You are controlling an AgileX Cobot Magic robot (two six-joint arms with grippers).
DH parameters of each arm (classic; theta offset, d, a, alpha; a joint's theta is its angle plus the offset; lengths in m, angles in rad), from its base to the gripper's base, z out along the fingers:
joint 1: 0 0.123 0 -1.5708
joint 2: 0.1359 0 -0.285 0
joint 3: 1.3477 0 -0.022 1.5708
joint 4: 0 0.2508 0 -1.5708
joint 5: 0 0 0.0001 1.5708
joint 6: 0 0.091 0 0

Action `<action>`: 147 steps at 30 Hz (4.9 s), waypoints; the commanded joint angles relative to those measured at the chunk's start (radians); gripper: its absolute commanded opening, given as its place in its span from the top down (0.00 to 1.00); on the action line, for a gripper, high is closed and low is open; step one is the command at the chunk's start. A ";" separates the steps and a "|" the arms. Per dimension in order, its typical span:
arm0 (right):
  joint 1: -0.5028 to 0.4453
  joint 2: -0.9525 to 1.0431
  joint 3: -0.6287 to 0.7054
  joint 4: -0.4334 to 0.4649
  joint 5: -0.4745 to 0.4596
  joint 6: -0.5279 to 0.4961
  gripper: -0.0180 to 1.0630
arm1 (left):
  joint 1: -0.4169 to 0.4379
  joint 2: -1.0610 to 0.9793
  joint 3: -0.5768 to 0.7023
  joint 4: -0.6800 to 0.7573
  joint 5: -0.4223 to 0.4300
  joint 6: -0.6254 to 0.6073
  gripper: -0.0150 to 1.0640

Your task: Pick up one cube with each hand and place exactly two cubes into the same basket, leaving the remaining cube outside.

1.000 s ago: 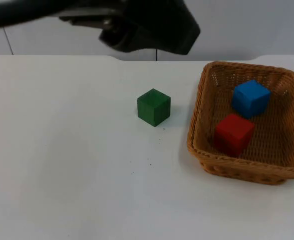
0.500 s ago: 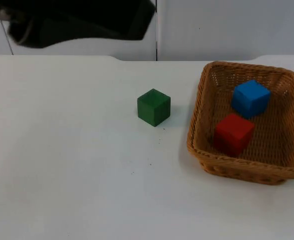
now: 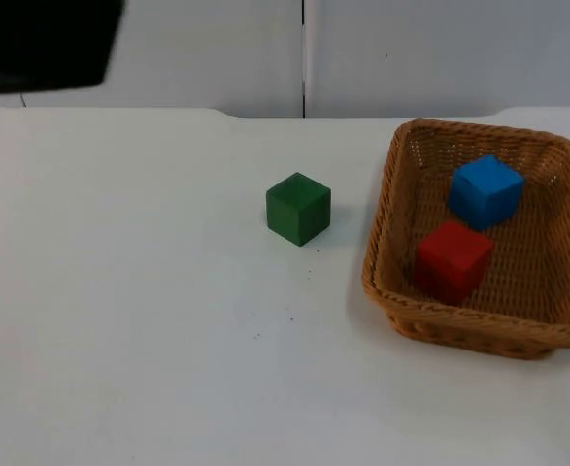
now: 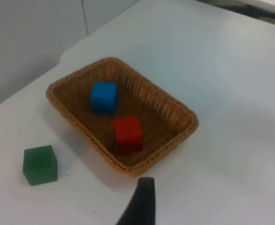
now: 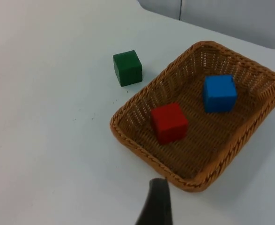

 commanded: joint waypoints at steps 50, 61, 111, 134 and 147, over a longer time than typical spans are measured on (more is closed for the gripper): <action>-0.003 -0.513 0.262 -0.259 0.089 0.254 0.37 | -0.001 -0.685 0.239 0.326 0.418 -0.408 0.24; -0.003 -0.513 0.264 -0.264 0.092 0.260 0.37 | -0.001 -0.685 0.273 0.335 0.425 -0.417 0.24; -0.003 -0.513 0.274 -0.266 0.102 0.260 0.01 | -0.001 -0.685 0.273 0.360 0.427 -0.393 0.13; -0.003 -0.513 0.274 -0.279 0.100 0.338 0.01 | -0.001 -0.685 0.273 0.360 0.427 -0.393 0.01; -0.006 -0.513 0.274 -0.279 0.100 0.338 0.01 | -0.001 -0.685 0.273 0.360 0.427 -0.393 0.01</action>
